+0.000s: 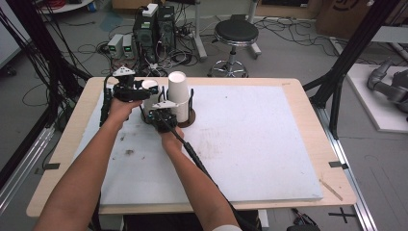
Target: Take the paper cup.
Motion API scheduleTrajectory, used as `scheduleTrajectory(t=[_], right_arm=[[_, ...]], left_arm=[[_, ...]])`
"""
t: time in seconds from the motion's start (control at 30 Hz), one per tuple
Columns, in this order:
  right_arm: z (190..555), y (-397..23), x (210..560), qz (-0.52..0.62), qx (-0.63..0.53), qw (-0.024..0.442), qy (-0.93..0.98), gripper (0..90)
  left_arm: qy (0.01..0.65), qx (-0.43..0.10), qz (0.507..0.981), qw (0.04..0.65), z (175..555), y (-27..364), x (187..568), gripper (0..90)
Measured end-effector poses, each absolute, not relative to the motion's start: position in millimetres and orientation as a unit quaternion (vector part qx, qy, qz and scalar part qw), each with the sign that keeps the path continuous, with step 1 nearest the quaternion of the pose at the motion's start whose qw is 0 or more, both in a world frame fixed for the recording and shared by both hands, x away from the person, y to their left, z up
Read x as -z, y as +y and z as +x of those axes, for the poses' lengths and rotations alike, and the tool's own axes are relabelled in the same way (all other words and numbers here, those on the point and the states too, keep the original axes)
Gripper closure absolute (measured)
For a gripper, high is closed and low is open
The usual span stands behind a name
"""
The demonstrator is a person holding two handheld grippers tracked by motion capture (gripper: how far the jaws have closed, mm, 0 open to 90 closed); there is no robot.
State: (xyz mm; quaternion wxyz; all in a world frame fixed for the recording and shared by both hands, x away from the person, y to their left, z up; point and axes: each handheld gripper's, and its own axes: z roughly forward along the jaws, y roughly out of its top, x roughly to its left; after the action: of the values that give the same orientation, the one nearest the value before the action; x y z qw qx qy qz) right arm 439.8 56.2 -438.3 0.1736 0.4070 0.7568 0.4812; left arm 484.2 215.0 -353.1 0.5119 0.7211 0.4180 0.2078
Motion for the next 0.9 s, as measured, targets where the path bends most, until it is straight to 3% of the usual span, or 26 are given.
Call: scheduleTrajectory(t=[0.9], right_arm=[[440.3,61.2,437.0,0.425,-0.470,0.174,0.754,90.0]], left_arm=[[0.407,-0.232,0.722,0.510,477.8,214.3,343.7,34.4]])
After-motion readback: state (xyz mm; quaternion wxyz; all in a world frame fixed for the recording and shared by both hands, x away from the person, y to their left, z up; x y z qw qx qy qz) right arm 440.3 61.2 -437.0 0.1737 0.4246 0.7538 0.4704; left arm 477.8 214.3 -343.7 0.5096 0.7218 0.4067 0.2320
